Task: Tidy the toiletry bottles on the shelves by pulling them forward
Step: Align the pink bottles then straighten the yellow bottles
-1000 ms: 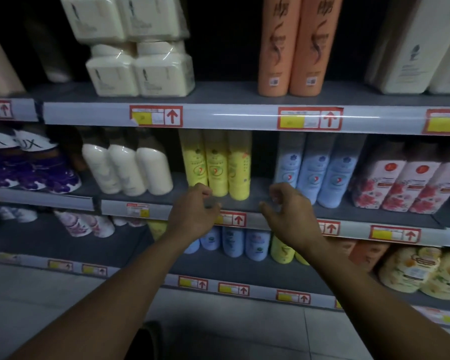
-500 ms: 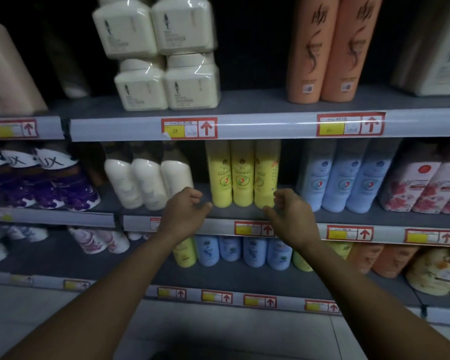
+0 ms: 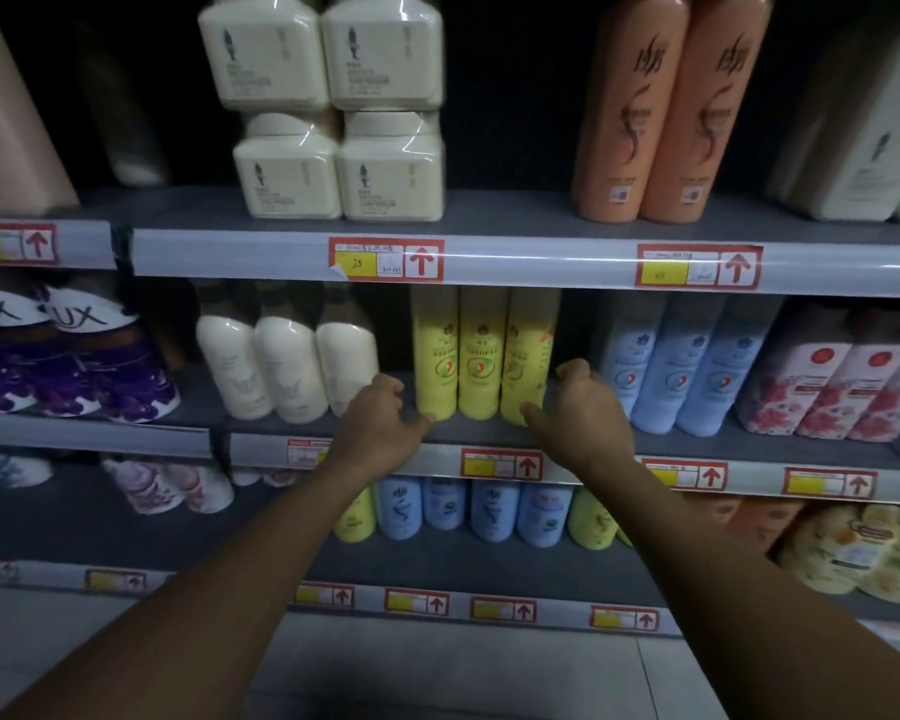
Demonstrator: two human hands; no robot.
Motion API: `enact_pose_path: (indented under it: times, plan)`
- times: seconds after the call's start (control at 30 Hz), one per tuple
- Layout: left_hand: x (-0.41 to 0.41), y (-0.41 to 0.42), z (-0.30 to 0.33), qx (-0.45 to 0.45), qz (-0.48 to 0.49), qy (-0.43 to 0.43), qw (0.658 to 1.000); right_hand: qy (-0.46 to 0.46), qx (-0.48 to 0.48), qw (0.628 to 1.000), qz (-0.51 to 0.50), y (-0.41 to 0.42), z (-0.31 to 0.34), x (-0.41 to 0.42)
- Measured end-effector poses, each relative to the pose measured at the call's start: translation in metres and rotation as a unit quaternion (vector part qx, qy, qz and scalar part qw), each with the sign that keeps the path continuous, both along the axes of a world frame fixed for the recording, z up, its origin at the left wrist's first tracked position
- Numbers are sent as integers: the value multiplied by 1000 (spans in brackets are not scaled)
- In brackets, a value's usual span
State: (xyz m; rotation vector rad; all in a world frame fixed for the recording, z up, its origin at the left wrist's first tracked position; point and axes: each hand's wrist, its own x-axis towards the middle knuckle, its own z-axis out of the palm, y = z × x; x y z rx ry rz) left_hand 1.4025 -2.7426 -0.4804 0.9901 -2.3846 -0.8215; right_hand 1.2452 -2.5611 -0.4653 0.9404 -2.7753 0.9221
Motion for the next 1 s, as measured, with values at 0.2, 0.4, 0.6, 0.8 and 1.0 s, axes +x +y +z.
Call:
enact_pose_path:
  times: [0.2,0.4,0.6,0.8,1.0]
  plan:
    - [-17,-16,-20,0,-13,20,1000,-37,-8,999,-23,-6,-14,-8]
    - [-39,-15,-25,0,21,108,994,-66,-53,996,-19,-25,-22,-14]
    - [-52,-16,-31,-24,42,126,991,-73,-70,994,-28,-37,-27,-14]
    - [-52,-22,-35,-42,37,137,989,-64,-76,994,-35,-39,-27,-19]
    - [-53,-21,-38,-54,31,134,989,-57,-74,995,-23,-36,-28,-19]
